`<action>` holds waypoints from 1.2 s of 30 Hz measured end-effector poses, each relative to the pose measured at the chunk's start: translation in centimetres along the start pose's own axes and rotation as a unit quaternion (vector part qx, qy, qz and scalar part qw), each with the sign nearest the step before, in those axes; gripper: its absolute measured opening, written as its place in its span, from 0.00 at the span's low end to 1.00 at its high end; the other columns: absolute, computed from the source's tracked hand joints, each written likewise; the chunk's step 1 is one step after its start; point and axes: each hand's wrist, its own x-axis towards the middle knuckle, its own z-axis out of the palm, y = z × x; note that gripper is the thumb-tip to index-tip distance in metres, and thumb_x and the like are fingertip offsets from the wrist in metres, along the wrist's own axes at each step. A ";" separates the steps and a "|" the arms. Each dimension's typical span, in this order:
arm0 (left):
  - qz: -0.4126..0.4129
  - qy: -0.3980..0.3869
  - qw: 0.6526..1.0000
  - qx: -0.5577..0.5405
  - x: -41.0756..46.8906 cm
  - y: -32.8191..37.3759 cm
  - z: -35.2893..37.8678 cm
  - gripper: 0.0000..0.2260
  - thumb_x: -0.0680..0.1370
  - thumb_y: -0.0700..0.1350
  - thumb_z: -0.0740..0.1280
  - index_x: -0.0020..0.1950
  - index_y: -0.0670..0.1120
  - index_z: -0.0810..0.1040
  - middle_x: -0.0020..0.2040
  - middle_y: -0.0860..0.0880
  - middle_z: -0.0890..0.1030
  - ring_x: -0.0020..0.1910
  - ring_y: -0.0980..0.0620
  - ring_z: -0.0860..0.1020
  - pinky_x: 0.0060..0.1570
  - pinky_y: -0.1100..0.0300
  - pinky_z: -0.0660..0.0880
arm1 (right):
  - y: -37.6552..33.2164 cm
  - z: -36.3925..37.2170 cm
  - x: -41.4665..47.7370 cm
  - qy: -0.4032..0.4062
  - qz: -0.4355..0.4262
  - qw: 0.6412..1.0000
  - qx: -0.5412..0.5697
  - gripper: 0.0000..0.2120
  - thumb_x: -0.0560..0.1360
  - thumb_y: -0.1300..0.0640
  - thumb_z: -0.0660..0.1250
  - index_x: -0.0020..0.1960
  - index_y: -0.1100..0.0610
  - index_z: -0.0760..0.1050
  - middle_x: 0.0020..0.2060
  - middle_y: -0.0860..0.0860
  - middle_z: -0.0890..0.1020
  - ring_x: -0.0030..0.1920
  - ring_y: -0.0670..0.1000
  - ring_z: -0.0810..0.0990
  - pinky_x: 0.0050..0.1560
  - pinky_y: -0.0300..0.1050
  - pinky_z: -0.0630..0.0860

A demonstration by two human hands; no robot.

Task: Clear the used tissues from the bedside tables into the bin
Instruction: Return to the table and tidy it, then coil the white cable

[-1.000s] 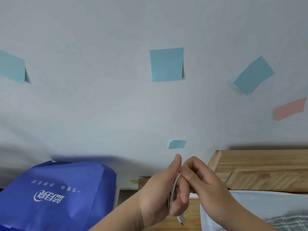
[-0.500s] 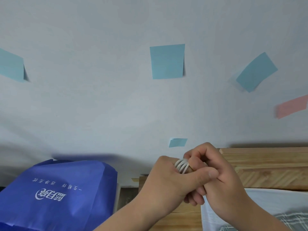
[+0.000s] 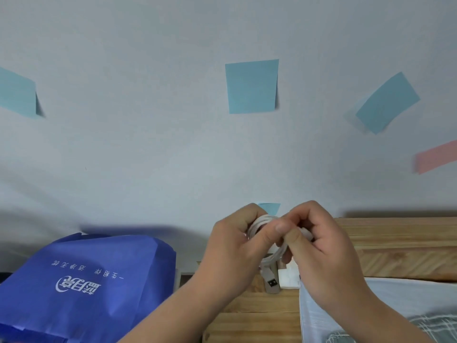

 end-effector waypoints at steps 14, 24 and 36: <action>-0.062 -0.027 0.984 -0.162 0.6 0.7 0.3 0.18 0.86 0.56 0.58 0.39 0.52 0.75 0.28 0.55 0.70 0.26 0.56 0.66 0.27 0.65 0.65 | -0.5 -1.7 3.1 -0.126 0.158 0.964 0.174 0.12 0.67 0.50 0.80 0.47 0.55 0.87 0.40 0.56 0.87 0.40 0.55 0.84 0.45 0.49 0.82; -0.045 0.055 0.997 0.015 0.6 -1.1 0.9 0.14 0.85 0.59 0.62 0.45 0.54 0.80 0.30 0.49 0.74 0.29 0.57 0.72 0.30 0.62 0.72 | 0.1 -1.7 1.4 -0.095 0.214 0.921 0.311 0.12 0.72 0.59 0.70 0.54 0.58 0.85 0.37 0.64 0.82 0.36 0.58 0.79 0.34 0.49 0.78; -0.052 -0.040 0.998 -0.011 1.3 -1.2 -1.3 0.11 0.80 0.52 0.73 0.61 0.66 0.84 0.51 0.59 0.88 0.44 0.58 0.84 0.37 0.61 0.81 | -0.1 -3.4 2.5 -0.147 0.184 0.960 0.154 0.16 0.76 0.69 0.69 0.52 0.51 0.85 0.42 0.56 0.87 0.34 0.51 0.79 0.36 0.37 0.78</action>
